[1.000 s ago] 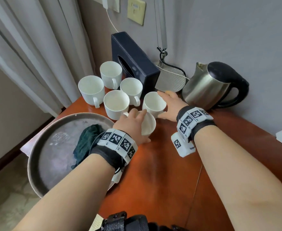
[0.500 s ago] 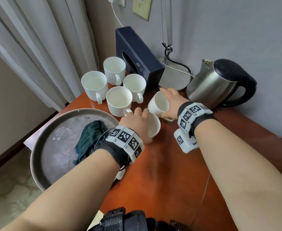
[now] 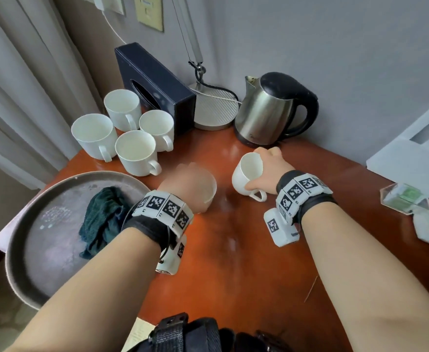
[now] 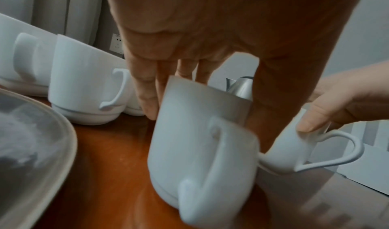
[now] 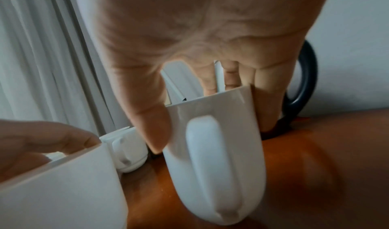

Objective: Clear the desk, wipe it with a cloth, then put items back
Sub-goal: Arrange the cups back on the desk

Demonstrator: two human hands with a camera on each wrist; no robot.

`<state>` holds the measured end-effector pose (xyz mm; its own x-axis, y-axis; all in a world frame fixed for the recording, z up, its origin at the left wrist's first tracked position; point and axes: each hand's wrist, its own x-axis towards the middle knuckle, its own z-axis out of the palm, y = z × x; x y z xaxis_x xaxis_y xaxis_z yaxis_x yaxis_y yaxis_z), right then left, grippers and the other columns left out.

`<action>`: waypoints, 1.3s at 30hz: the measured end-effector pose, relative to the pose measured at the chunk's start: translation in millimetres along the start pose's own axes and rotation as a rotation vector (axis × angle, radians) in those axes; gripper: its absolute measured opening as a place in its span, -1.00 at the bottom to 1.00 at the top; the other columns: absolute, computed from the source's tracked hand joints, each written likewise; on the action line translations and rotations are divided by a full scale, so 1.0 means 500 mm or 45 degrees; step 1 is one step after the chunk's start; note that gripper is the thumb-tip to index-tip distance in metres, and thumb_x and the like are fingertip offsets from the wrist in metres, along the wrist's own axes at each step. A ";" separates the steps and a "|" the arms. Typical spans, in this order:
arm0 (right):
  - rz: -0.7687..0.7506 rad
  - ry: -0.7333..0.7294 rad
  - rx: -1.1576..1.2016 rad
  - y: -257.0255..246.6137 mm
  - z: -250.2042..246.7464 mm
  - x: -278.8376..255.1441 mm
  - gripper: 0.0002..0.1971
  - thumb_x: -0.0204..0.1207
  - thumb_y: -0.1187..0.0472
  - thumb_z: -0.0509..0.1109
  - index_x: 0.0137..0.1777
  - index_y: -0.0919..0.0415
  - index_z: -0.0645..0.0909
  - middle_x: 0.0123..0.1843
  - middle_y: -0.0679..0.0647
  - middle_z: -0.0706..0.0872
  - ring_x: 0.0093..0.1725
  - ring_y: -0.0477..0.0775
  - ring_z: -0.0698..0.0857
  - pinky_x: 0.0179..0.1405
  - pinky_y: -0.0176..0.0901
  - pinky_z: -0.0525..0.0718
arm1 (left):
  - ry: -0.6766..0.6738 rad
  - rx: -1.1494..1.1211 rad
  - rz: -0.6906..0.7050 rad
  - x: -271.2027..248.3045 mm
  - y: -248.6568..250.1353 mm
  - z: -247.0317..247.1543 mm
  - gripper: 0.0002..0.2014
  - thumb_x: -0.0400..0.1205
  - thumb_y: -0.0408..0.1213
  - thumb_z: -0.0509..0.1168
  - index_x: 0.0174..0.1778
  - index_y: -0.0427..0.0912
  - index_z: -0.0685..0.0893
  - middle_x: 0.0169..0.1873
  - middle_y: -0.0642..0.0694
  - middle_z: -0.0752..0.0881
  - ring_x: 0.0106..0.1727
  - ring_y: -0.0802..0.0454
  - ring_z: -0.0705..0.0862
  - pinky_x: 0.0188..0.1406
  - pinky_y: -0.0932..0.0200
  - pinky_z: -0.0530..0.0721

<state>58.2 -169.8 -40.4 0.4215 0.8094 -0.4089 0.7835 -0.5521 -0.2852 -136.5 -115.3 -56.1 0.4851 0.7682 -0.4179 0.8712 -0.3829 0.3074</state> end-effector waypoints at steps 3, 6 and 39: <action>0.044 0.056 0.008 0.045 -0.023 -0.053 -0.26 0.26 0.09 0.58 0.40 0.06 0.29 0.40 0.04 0.27 0.04 0.14 0.54 0.02 -0.07 0.56 | 0.010 0.000 0.051 -0.023 0.047 0.003 -0.24 0.45 -0.03 0.41 0.49 -0.10 0.18 0.32 -0.10 0.37 0.27 -0.18 0.54 0.17 -0.02 0.57; 0.087 0.076 -0.047 0.100 -0.052 -0.112 -0.29 0.24 0.07 0.54 0.37 0.05 0.31 0.33 0.03 0.38 0.09 0.18 0.60 0.01 0.00 0.62 | 0.045 0.019 0.123 -0.056 0.111 0.008 -0.27 0.43 -0.06 0.42 0.46 -0.09 0.23 0.31 -0.09 0.39 0.25 -0.18 0.55 0.08 -0.01 0.56; 0.548 0.381 0.025 0.745 -0.190 -0.635 -0.22 0.28 0.10 0.57 0.46 0.05 0.26 0.48 0.09 0.28 0.20 0.18 0.54 -0.07 -0.09 0.54 | -0.080 0.296 0.876 -0.307 0.784 0.186 -0.06 0.36 -0.06 0.53 0.57 -0.05 0.14 0.44 -0.10 0.37 0.30 -0.14 0.57 0.14 0.00 0.65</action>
<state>259.9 -613.4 65.7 0.8177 0.5285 -0.2282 0.5030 -0.8487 -0.1633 137.9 -431.1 49.1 0.9260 0.2865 -0.2457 0.3580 -0.8728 0.3317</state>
